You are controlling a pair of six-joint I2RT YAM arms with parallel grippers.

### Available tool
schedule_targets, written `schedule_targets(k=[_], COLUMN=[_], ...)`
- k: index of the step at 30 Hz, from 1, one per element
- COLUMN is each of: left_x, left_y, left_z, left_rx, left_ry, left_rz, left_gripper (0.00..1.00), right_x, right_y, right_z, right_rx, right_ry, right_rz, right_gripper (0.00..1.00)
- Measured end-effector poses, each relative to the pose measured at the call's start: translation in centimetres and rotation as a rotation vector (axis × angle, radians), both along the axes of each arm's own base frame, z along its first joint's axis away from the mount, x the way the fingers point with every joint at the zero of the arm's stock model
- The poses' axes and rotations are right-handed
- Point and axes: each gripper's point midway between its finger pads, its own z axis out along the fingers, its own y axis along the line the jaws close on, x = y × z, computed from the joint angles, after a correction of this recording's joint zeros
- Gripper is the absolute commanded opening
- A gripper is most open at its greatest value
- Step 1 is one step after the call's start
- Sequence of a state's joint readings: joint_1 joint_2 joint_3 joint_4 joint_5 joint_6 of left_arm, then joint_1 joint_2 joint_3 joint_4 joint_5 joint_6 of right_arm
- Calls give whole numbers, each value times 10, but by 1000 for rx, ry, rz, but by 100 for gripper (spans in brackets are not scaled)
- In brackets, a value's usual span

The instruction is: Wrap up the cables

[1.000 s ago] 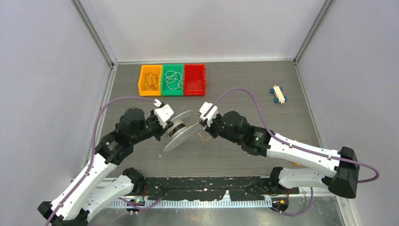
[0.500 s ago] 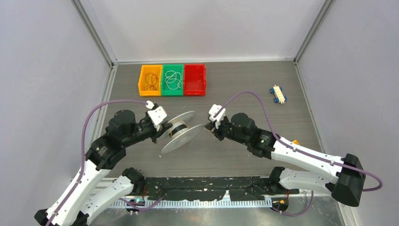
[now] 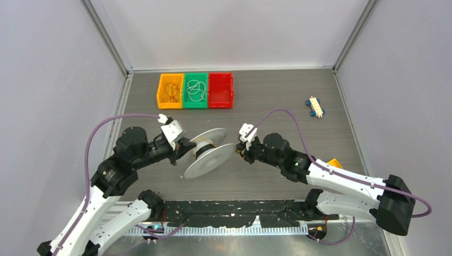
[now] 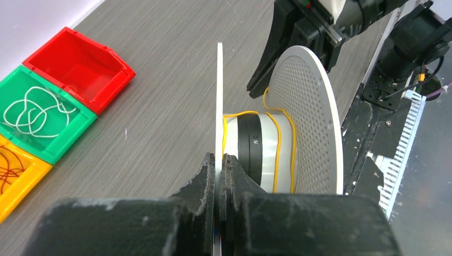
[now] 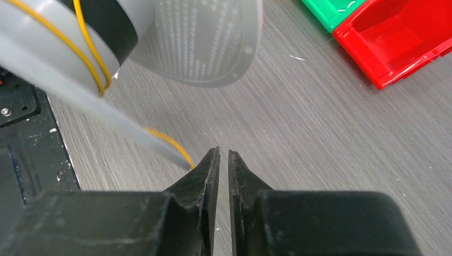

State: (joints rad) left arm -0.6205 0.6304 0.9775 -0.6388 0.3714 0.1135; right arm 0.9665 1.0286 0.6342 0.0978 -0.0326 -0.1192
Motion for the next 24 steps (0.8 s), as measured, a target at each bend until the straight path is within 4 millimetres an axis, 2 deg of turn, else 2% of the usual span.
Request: schedule_targets(k=[4, 16, 19, 24], left_x=[-2, -4, -5, -8], left_y=[0, -2, -4, -5], left_z=[5, 11, 11, 11], left_rx=[-21, -46, -48, -42], left_ry=[-5, -5, -5, -10], left_rz=[0, -9, -21, -42], left_gripper=[0, 0, 0, 0], right_x=[-9, -12, -2, 22], right_y=[-3, -15, -26, -63], right_z=[-6, 34, 32, 23], right_rx=[21, 149, 142, 103], right_ry=[22, -8, 6, 58], right_rz=[16, -27, -119, -339], right_gripper=[28, 31, 32, 34])
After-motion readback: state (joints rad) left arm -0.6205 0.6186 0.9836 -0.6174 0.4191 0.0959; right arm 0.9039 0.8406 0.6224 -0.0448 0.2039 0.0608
